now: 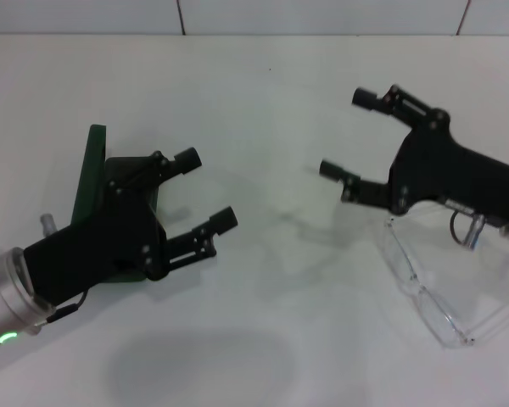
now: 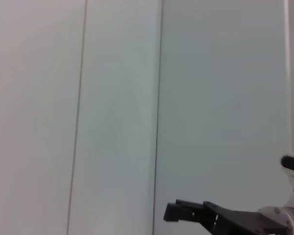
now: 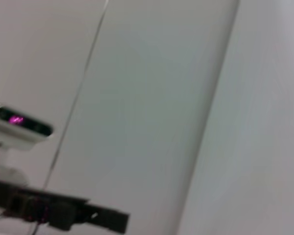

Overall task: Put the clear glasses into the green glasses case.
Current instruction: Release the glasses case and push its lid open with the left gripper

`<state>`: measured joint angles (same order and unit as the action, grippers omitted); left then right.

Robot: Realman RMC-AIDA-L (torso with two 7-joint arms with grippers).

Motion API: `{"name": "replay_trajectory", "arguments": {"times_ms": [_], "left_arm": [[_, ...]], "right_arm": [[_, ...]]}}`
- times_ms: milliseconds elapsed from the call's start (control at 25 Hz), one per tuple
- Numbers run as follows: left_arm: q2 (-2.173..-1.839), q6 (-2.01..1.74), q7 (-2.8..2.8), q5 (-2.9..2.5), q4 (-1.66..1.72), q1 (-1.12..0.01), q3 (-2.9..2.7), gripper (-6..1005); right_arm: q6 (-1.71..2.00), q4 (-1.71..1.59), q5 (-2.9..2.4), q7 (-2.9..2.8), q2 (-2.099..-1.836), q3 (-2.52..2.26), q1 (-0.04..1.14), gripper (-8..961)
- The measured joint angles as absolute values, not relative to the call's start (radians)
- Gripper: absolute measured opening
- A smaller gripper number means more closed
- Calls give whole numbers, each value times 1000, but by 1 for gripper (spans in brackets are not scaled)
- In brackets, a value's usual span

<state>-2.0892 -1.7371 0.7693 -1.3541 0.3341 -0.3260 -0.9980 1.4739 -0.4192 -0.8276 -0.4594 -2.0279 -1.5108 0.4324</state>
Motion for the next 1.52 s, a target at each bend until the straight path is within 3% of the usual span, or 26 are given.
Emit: {"name": "replay_trajectory", "arguments": {"times_ms": [920,1080,1120,1240,1440,1520], "left_arm": [[-2086,-1698,776,-1231,254,-337,-1005,875],[-2061,-1702,876,-1247,300,-332,-1004,875],[-2052,-1702,923,-1250,320,-330,-1002,875],[-2018,-1686,1079,-1252,370,-328,-999,874],[-1949,-1599,1466,-1329,536,-311,-998,874],[-1942,-1569,1554,-1379,600,-299,-997,874]], "right_arm": [[1398,-426,-298,-242,-2025,-1923,413,868],[1315,-454,-442,-496,-1978,-1922,478,868],[1322,-449,-506,-605,-1950,-1915,510,868],[1377,-399,-618,-815,-1897,-1907,593,868],[1437,-336,-666,-870,-1889,-1890,643,868],[1430,-335,-667,-856,-1896,-1884,641,868]]}}
